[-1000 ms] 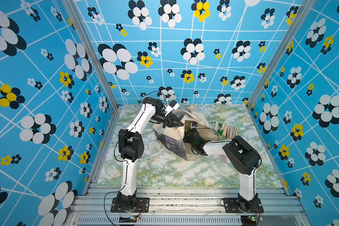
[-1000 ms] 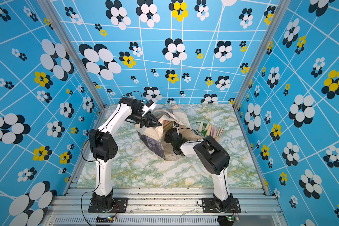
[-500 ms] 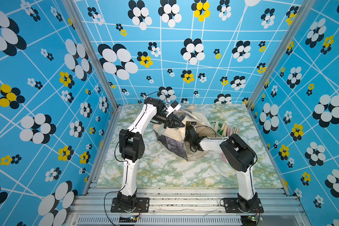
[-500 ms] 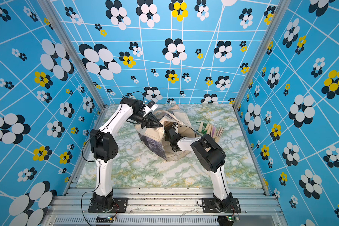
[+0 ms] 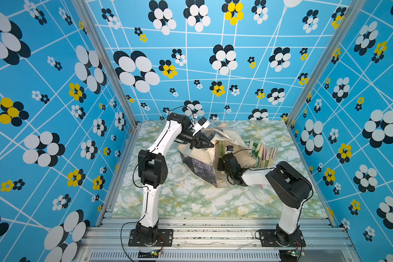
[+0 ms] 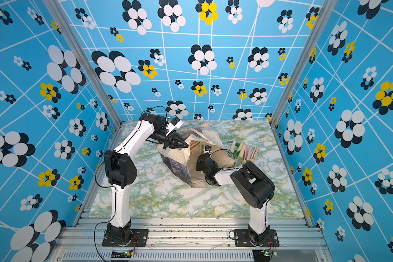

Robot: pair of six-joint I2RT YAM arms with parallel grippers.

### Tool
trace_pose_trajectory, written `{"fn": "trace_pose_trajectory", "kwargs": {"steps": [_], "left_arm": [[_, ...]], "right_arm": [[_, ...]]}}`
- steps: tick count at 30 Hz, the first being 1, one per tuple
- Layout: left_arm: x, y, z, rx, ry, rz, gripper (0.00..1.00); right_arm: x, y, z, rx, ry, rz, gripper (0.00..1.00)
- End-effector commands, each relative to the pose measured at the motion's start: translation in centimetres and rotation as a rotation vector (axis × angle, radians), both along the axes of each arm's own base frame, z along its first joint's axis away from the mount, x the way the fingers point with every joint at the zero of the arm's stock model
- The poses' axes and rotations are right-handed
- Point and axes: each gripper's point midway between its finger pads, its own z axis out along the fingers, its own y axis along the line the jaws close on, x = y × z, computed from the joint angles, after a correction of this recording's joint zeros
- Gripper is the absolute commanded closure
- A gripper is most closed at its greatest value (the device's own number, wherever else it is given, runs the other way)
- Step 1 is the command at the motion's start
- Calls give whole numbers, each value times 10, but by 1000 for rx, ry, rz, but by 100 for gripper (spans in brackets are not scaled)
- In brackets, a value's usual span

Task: Take out the folding fans from the tote bags
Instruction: Pick up the folding fan from the canvas bag.

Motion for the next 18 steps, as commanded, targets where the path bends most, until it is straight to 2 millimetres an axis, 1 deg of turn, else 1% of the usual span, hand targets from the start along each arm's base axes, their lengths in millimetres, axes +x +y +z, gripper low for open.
{"fn": "trace_pose_trajectory", "kwargs": {"steps": [1,8,12,15,18], "left_arm": [[-16,9,20,22,151,15,100],[-15,9,20,23,150,16,100],[-11,11,17,23,153,24,100],[-7,13,12,25,166,32,100],[-6,15,12,24,162,37,100]], "right_arm": [[-14,11,32,74,-79,125,88],[-60,-9,46,65,-72,212,89],[-91,-6,63,41,-99,371,91],[-107,-13,69,18,-116,417,93],[-122,-19,88,35,-167,450,96]]}}
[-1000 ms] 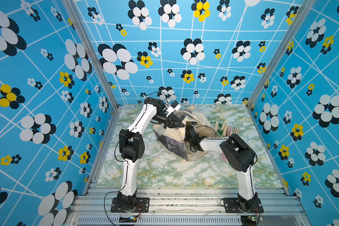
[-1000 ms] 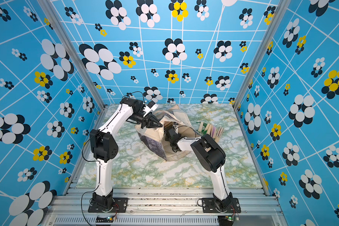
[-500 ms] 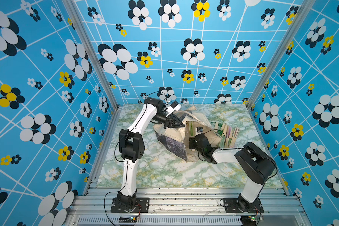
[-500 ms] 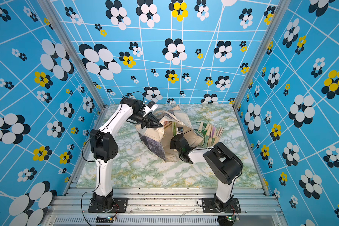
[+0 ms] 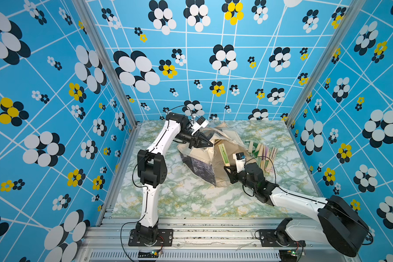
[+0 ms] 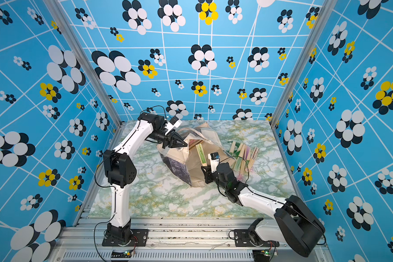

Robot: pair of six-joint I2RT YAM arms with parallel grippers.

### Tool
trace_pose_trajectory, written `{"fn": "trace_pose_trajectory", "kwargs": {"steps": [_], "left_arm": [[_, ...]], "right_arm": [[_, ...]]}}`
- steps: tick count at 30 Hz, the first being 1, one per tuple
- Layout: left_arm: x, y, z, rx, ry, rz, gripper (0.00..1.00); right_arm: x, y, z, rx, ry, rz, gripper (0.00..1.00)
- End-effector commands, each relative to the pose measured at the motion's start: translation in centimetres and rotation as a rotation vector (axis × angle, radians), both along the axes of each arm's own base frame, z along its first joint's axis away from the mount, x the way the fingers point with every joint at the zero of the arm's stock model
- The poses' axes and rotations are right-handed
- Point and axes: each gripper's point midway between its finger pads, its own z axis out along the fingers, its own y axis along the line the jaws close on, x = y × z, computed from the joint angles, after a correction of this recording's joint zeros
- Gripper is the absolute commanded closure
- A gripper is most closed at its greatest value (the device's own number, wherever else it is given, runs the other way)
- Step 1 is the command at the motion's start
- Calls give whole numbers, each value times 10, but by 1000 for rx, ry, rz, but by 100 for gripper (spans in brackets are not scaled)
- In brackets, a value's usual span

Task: Take out the folding fans from the tote bags
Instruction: Pick up the folding fan from the canvas bag, then place the folding fan at the center of the board.

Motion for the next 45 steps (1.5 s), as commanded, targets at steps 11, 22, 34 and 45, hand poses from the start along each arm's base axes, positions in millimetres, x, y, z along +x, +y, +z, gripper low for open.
{"fn": "trace_pose_trajectory", "kwargs": {"steps": [11,22,34,45], "left_arm": [[-5,13,10,11,169,36,100],[-10,13,18,5,164,35,100],[-14,13,20,17,155,27,100],[-18,11,22,18,152,21,100]], "right_arm": [[-69,-45,85,7,-206,93,100],[-49,-159,103,-33,-355,-509,100],[1,-223,46,-36,-213,-779,100],[93,-222,16,-85,-71,-638,100]]}}
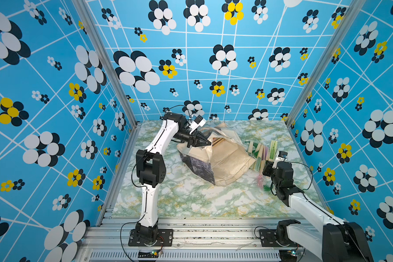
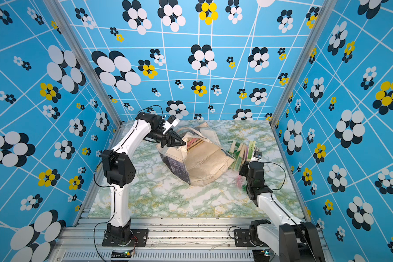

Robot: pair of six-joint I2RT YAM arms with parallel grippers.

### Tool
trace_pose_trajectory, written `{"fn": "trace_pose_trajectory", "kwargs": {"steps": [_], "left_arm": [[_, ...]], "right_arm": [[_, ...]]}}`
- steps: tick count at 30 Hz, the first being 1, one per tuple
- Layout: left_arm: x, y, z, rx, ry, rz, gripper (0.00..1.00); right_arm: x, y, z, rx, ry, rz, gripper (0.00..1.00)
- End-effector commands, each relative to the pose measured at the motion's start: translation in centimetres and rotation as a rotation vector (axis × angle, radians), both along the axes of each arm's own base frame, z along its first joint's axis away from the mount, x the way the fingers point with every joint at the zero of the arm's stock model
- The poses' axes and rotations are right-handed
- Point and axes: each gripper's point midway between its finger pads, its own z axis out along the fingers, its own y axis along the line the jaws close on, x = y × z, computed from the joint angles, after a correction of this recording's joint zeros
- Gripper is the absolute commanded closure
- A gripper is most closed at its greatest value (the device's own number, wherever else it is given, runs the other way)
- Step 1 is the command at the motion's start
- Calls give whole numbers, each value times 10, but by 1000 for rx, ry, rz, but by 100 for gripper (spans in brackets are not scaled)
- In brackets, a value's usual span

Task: Take out the folding fans from the tote bags
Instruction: Place the folding fan at the center of the board, then pick up the folding fan from the canvas bag.

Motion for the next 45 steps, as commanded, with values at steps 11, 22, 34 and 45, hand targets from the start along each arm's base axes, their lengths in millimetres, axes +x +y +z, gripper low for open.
{"fn": "trace_pose_trajectory", "kwargs": {"steps": [11,22,34,45], "left_arm": [[-30,5,27,36,131,-8,100],[-31,4,28,36,130,-10,100],[-32,1,22,49,142,-21,100],[-28,-1,21,41,150,-21,100]], "right_arm": [[95,3,0,6,126,58,90],[78,4,-24,143,248,-16,41],[16,88,39,411,2,383,31],[-47,214,87,358,-132,800,32]]}}
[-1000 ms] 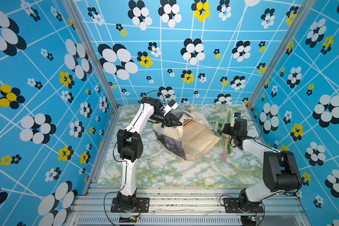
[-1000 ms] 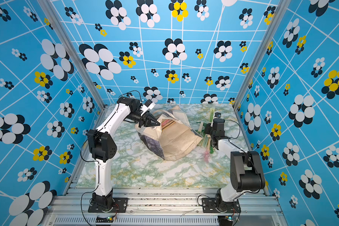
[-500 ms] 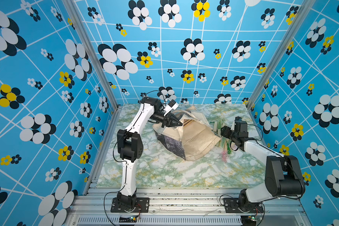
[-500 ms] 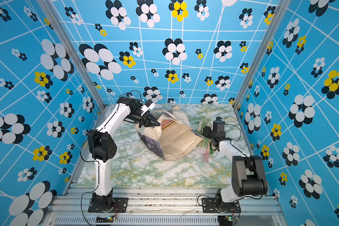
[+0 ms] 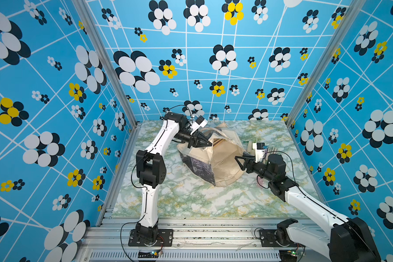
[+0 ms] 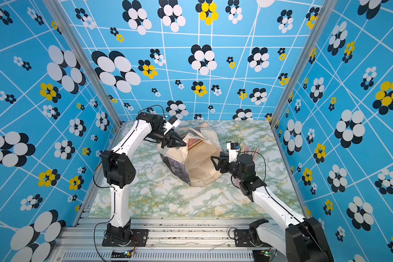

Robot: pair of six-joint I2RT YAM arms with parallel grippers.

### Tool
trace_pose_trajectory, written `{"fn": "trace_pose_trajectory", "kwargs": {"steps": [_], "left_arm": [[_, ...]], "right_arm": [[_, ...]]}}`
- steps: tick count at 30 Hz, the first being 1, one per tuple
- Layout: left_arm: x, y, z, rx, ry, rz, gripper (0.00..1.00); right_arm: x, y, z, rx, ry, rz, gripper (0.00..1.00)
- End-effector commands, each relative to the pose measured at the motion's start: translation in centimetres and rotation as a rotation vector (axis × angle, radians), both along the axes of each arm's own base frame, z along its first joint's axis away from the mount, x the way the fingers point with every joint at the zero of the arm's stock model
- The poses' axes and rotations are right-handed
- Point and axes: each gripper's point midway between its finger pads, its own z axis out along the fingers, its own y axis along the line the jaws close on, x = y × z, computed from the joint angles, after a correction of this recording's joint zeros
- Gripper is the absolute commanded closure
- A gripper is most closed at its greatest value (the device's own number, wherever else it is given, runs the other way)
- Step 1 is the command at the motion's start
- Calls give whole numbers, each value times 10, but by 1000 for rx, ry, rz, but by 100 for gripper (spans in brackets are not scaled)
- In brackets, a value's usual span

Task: Take out the folding fans from the tote bags
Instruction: Pick up the folding fan from the canvas bag.

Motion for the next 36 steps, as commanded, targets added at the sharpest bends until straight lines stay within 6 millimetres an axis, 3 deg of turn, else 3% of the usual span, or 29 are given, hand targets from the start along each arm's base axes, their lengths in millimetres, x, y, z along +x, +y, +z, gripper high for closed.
{"fn": "trace_pose_trajectory", "kwargs": {"steps": [1,8,16,18,24,36], "left_arm": [[-21,3,19,26,161,-3,100],[-21,3,24,24,155,-1,100],[-21,-7,25,59,136,-25,100],[-21,-13,24,75,119,-38,100],[-20,-29,9,187,71,-44,100],[-38,-30,7,120,29,-107,100]], "right_arm": [[-10,33,10,-9,-77,85,32],[-6,76,-22,-5,-63,85,34],[21,122,-71,-2,79,69,37],[33,125,-84,-1,120,26,37],[67,118,-95,28,197,-124,36],[116,113,-119,398,402,-193,40]]}}
